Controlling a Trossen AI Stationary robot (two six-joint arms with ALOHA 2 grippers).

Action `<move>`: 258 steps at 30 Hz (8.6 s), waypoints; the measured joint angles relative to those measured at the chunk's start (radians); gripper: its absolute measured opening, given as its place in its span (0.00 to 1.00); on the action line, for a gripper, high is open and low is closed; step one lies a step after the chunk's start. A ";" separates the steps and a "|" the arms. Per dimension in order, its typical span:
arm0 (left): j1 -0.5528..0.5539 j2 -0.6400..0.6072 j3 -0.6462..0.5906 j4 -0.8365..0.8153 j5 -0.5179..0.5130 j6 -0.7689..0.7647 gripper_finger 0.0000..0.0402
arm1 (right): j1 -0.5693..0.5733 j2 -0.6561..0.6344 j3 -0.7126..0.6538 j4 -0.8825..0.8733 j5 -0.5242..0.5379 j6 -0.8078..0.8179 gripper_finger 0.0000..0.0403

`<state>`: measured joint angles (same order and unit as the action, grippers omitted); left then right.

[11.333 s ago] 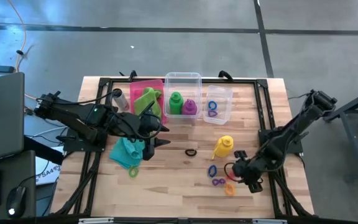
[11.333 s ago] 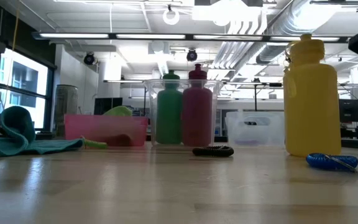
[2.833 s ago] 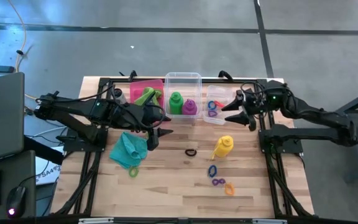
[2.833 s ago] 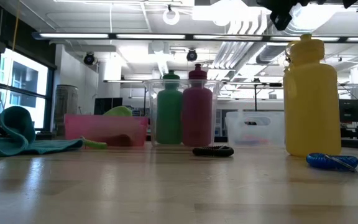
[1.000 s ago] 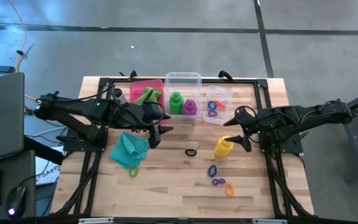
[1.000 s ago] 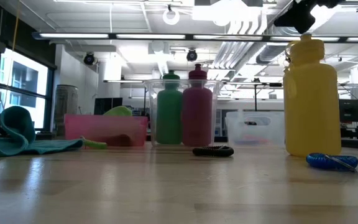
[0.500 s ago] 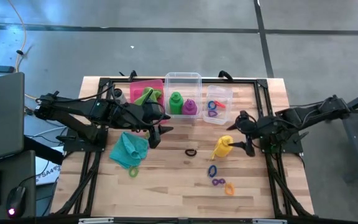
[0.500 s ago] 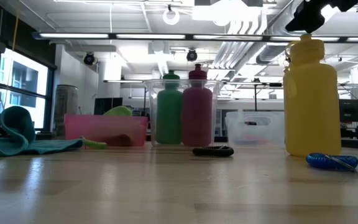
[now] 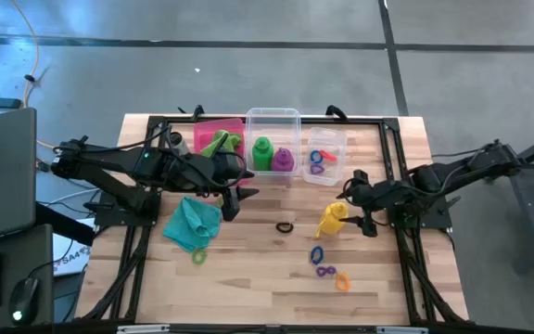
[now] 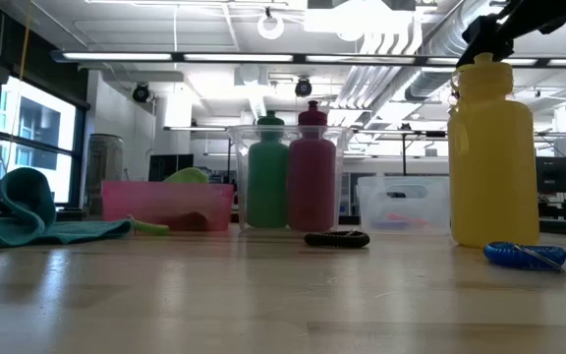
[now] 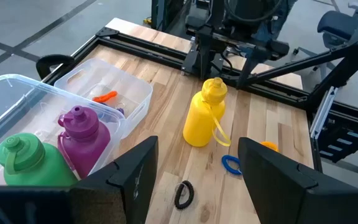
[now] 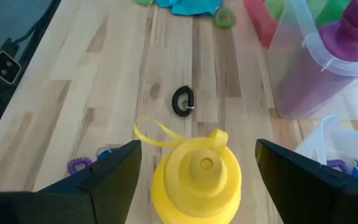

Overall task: Pick & Place Sports Items
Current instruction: Put the yellow water bottle into the left transparent bin, then put the blue spring keychain into the right transparent bin

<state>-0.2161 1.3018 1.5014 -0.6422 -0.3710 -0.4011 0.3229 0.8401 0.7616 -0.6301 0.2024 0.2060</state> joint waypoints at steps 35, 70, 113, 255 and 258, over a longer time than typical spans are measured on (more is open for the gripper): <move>0.000 0.000 0.000 0.000 0.000 0.007 0.54 | -0.004 0.078 0.000 -0.075 -0.044 0.108 0.76; 0.000 0.000 0.000 -0.001 0.000 0.008 0.54 | -0.004 0.127 0.000 -0.077 0.004 0.115 0.53; 0.000 -0.052 0.001 -0.008 -0.006 0.052 0.54 | -0.417 0.162 0.511 0.012 0.017 -0.097 0.51; 0.575 -0.120 0.000 0.007 0.581 0.409 0.54 | -0.685 0.585 0.889 -0.176 -0.339 0.014 0.73; 0.549 -0.120 0.000 0.007 0.581 0.409 0.54 | -0.637 0.557 0.889 -0.216 -0.342 0.059 0.73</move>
<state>0.3330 1.1820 1.5017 -0.6353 0.2104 0.0075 -0.3137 1.3974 1.6508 -0.8463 -0.1393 0.2646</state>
